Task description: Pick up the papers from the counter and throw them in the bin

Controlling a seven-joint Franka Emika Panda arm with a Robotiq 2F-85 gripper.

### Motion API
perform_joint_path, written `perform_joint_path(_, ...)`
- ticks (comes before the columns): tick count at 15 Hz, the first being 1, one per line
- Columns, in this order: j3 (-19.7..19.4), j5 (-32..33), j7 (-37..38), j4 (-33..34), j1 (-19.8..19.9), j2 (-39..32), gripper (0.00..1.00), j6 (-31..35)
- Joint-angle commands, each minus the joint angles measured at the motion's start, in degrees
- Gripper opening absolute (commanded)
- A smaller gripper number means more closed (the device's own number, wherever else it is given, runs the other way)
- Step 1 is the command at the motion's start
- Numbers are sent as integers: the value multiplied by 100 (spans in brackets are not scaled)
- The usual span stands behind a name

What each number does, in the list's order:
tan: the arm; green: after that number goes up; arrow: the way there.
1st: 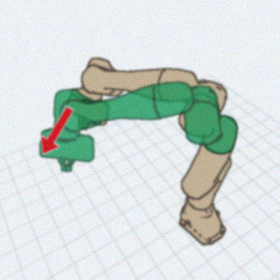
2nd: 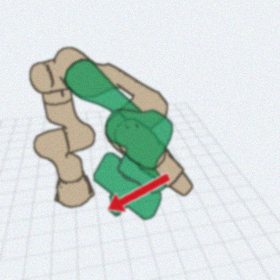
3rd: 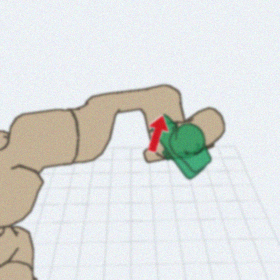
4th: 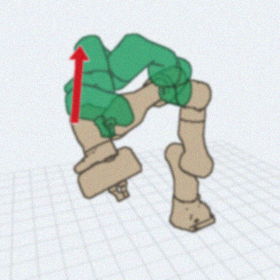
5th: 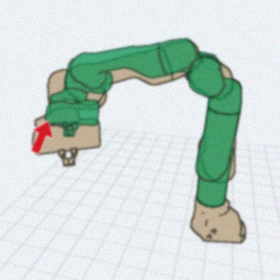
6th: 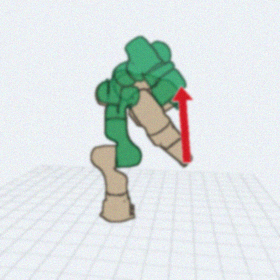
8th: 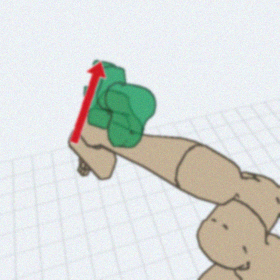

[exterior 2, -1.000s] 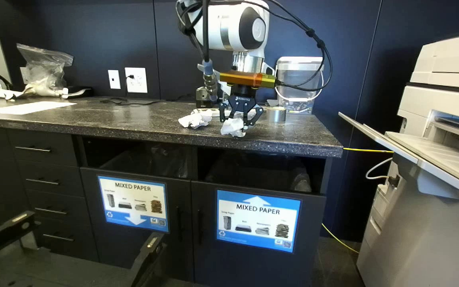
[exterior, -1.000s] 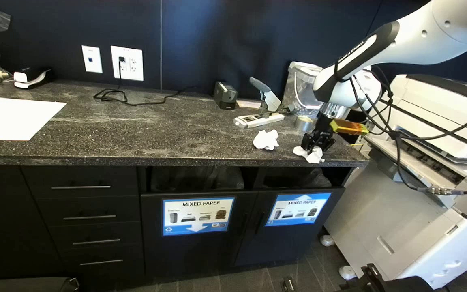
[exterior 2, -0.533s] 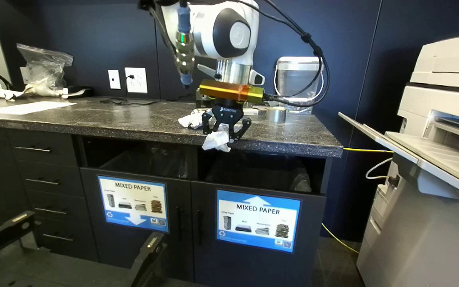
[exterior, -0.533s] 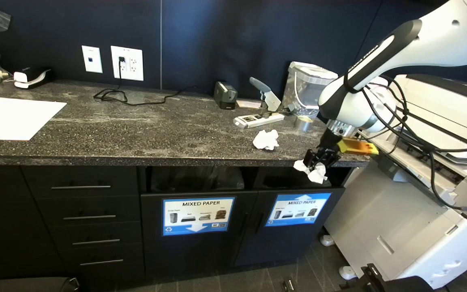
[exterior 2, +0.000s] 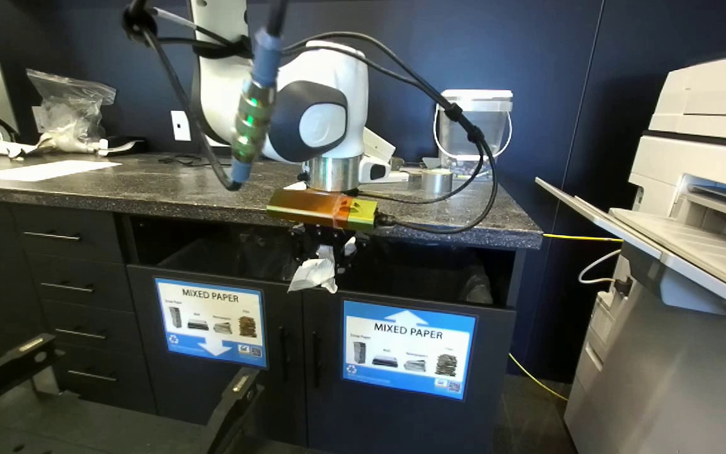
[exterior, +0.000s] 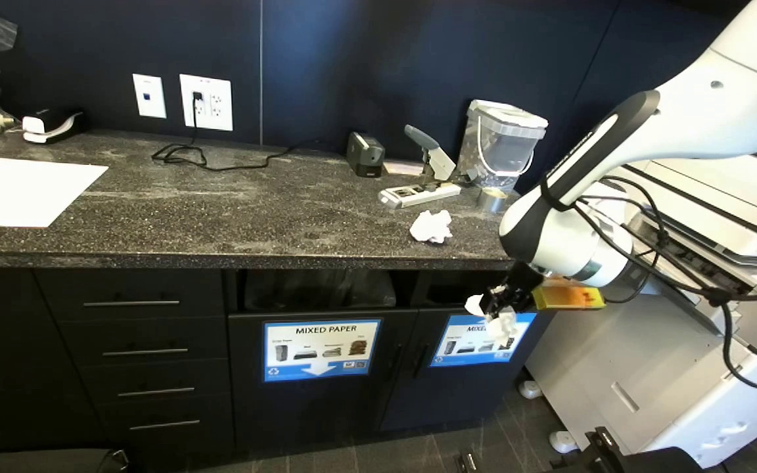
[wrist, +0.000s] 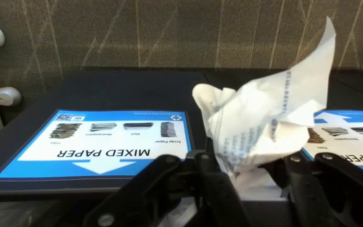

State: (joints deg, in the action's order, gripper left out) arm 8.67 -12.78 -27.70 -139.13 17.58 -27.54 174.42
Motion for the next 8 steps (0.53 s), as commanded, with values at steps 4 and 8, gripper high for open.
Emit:
perform_joint_path(4,214,1092,1174,291,228,-1367,18,2579)
perform_joint_path(8,-278,1584,1869,895,-185,-2263,18,3708)
